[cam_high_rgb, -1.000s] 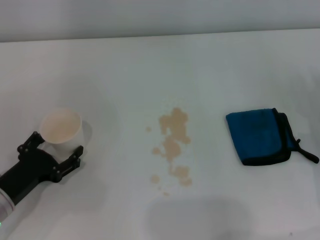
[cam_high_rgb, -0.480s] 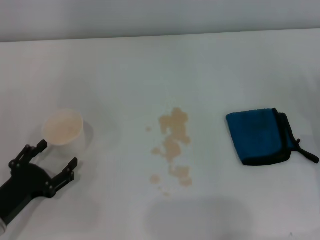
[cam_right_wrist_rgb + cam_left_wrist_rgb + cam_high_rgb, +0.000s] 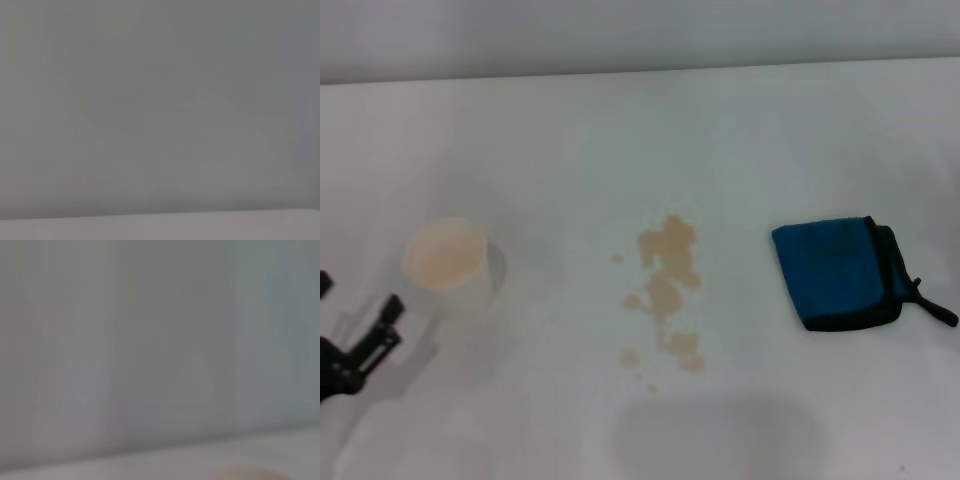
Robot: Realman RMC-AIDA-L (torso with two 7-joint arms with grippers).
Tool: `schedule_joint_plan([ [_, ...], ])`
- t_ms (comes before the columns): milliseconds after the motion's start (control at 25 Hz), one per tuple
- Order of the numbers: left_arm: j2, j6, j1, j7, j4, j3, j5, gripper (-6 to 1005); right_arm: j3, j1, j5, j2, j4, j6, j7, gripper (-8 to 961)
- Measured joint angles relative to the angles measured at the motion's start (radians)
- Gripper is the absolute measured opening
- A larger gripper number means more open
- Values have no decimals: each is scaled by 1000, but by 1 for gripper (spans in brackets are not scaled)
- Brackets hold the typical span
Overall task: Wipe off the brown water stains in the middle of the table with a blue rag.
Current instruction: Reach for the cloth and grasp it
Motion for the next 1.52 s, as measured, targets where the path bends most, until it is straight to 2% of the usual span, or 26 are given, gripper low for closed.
schedule_joint_plan([
  [80, 0, -78, 20, -7, -6, 0, -63, 878, -35, -8, 0, -1, -7, 35, 1, 390],
  [200, -1, -134, 39, -8, -10, 0, -132, 876, -80, -24, 0, -2, -9, 107, 1, 390],
  [240, -2, -142, 43, -7, -10, 0, -146, 876, -102, -41, 0, -5, -9, 176, 6, 390],
  [280, -3, -154, 48, -5, -10, 0, -165, 875, -102, -41, 0, -5, -9, 176, 6, 390],
  [320, -3, -154, 48, -5, -10, 0, -165, 875, -109, -50, 0, -6, -9, 220, 8, 390],
  [360, -2, -180, 59, 0, -11, 0, -228, 874, -117, -61, 0, -7, -10, 283, 12, 390],
  [480, 2, -184, 65, 3, -12, -7, -305, 876, -131, -84, -1, -9, -22, 416, 54, 390],
  [600, 4, -176, 63, 9, -16, -77, -347, 878, -149, -104, -7, -10, -55, 534, 162, 391],
  [720, 5, -153, 47, 19, -23, -189, -349, 877, -177, -124, -33, -11, -116, 603, 318, 391],
  [800, 5, -136, 38, 19, -23, -226, -349, 876, -188, -138, -74, -12, -171, 611, 427, 391],
  [920, 7, -128, 30, 19, -19, -271, -349, 874, -190, -160, -198, -13, -316, 546, 675, 391],
  [1080, 8, -128, 22, 16, -12, -304, -350, 873, -191, -172, -468, -13, -580, 446, 1109, 391],
  [1200, 10, -116, 8, 15, -12, -317, -350, 872, -194, -164, -597, -11, -710, 441, 1313, 391],
  [1240, 10, -116, 8, 15, -12, -317, -350, 873, -194, -164, -597, -11, -710, 441, 1313, 398],
  [1280, 13, -96, -4, 16, -12, -319, -350, 873, -225, -151, -685, -9, -808, 441, 1462, 405],
  [1520, 14, -51, -27, 18, -12, -323, -351, 875, -365, -77, -905, -7, -967, 421, 1726, 454],
])
